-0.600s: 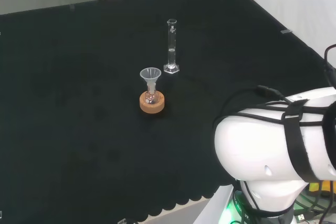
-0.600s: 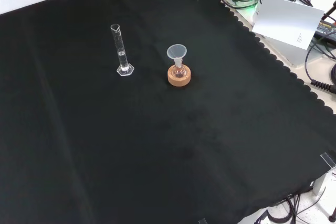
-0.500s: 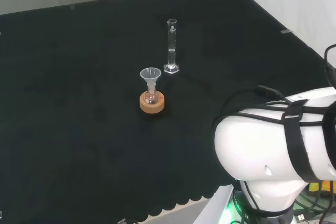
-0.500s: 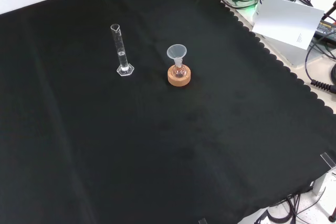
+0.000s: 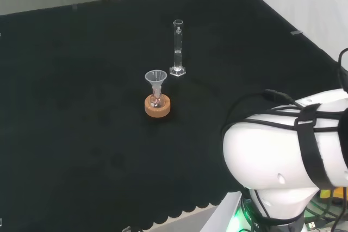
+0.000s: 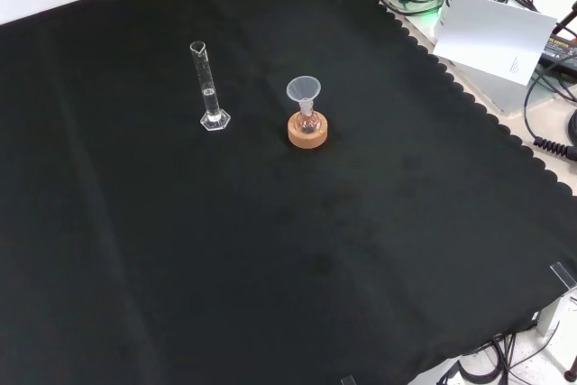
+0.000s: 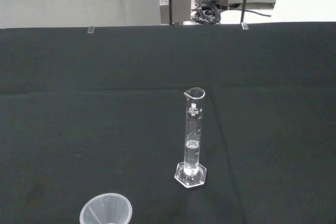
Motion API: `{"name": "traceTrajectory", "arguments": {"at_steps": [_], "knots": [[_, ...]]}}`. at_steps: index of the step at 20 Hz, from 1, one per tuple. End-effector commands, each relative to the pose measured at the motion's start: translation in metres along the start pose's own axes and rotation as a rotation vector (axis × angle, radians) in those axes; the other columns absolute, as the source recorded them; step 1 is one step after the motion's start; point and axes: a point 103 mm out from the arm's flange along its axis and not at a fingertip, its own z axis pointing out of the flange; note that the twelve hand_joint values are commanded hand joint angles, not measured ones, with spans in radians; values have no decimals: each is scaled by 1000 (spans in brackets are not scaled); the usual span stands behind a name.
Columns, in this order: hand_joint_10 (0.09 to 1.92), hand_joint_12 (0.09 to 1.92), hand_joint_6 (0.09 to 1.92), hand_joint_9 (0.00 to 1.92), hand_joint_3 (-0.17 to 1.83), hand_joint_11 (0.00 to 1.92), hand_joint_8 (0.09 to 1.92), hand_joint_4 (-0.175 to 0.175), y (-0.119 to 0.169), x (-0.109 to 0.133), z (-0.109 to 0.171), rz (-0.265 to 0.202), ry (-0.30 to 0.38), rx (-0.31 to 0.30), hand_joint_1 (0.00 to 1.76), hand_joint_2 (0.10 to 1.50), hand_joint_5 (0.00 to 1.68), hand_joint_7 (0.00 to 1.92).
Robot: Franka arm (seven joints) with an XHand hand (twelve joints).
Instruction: Pick up the graduated cylinder.
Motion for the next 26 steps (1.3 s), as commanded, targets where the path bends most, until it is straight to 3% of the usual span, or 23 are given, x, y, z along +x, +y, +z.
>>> {"name": "traceTrajectory", "arguments": {"at_steps": [1, 5, 10, 14, 17, 26], "knots": [[685, 1379, 87, 97, 28, 13, 318, -28, 12, 12, 14, 19, -16, 20, 54, 1368, 245, 0], [682, 1380, 87, 99, 27, 13, 320, -28, 23, 0, 33, 48, -8, 33, 58, 1367, 246, 0], [677, 1381, 87, 102, 26, 10, 325, -30, 43, -19, 64, 44, 15, 54, 71, 1364, 246, 0], [675, 1385, 87, 113, 22, 11, 347, -33, 81, -38, 89, 43, 72, 40, 96, 1355, 258, 10], [687, 1390, 87, 184, -1, 20, 469, -44, 107, -49, 102, 3, 91, 6, 202, 1308, 266, 56], [697, 1396, 87, 225, -18, 41, 592, -55, 181, -60, 147, -10, 153, 26, 347, 1274, 281, 65]]}}
